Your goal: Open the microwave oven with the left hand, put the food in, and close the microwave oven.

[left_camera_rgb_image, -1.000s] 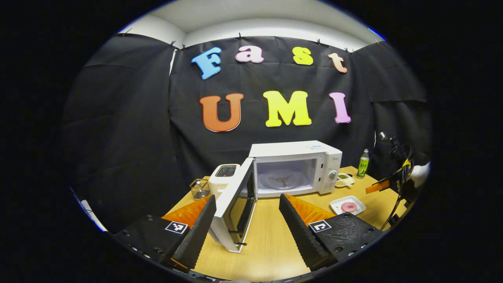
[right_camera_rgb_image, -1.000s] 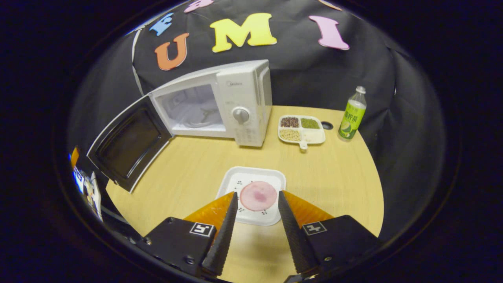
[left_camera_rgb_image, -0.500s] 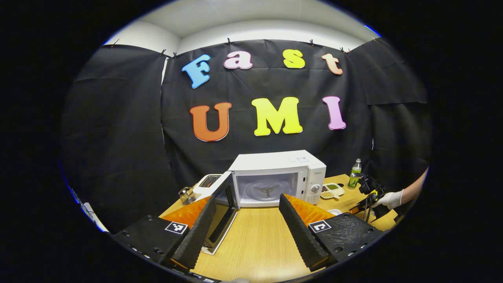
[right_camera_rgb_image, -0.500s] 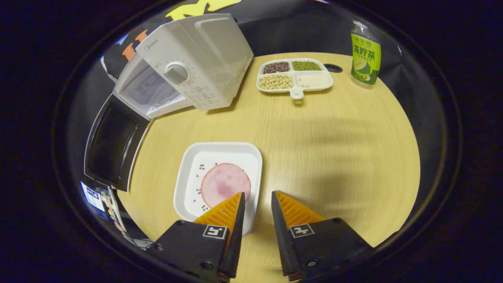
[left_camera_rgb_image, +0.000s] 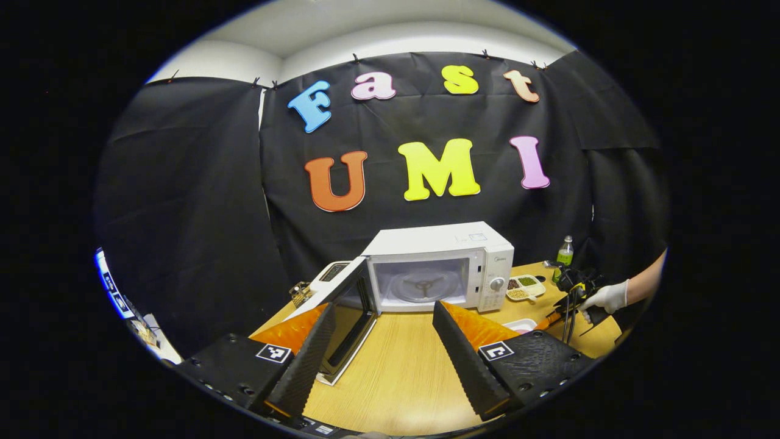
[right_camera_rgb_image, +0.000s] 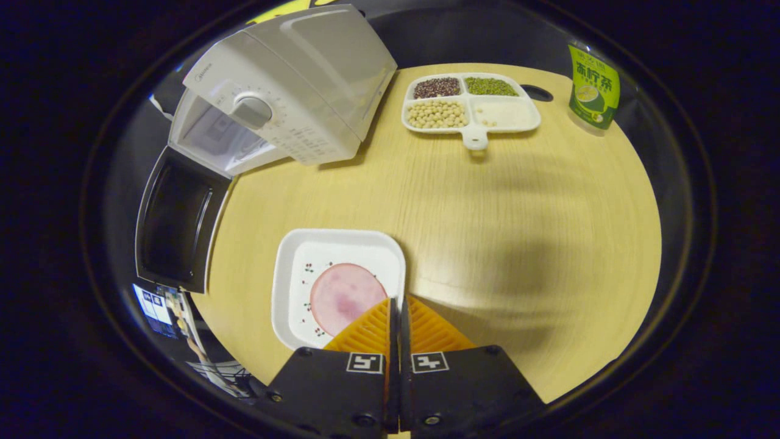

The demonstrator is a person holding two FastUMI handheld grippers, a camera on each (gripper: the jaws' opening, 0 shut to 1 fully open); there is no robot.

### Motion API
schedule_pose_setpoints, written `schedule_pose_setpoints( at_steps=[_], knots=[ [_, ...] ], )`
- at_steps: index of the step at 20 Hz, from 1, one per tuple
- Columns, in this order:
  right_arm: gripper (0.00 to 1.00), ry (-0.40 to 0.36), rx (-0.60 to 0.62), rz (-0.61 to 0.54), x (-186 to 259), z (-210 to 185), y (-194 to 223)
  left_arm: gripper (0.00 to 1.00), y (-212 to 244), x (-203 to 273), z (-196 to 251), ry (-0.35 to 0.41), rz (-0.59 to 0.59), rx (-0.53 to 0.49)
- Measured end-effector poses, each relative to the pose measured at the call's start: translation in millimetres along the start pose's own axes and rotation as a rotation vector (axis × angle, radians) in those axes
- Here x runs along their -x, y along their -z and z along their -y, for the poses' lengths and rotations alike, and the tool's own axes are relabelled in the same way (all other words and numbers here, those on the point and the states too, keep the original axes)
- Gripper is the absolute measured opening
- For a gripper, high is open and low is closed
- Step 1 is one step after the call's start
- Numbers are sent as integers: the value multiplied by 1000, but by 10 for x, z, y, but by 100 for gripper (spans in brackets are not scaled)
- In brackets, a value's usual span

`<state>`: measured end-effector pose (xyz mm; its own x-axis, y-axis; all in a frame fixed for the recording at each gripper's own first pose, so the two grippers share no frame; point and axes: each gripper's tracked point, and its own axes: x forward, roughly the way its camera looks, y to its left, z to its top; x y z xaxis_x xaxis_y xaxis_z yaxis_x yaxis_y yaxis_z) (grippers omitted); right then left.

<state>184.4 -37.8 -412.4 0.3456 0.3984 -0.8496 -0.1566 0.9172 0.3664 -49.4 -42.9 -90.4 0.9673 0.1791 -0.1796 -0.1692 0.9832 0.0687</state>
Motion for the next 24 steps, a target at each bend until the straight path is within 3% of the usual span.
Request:
schedule_pose_setpoints(
  at_steps=[4,10,17,18,20,24],
  knots=[
    [0,-60,-32,-4,9,-25,17,96,-27,-19,90,1,-5,-6],
    [4,-218,-203,80,81,-375,54,96,-221,110,41,6,13,-9],
    [4,-251,-229,267,317,-965,-254,96,-308,-65,-289,59,23,13],
    [0,-253,-229,302,349,-1088,-324,96,-308,-101,-334,77,21,11],
    [4,-256,-241,372,385,-1363,-460,96,-250,-173,-453,114,2,4],
    [0,-268,-372,536,322,-1897,-750,96,-302,-345,-770,157,12,-13]
  ],
)
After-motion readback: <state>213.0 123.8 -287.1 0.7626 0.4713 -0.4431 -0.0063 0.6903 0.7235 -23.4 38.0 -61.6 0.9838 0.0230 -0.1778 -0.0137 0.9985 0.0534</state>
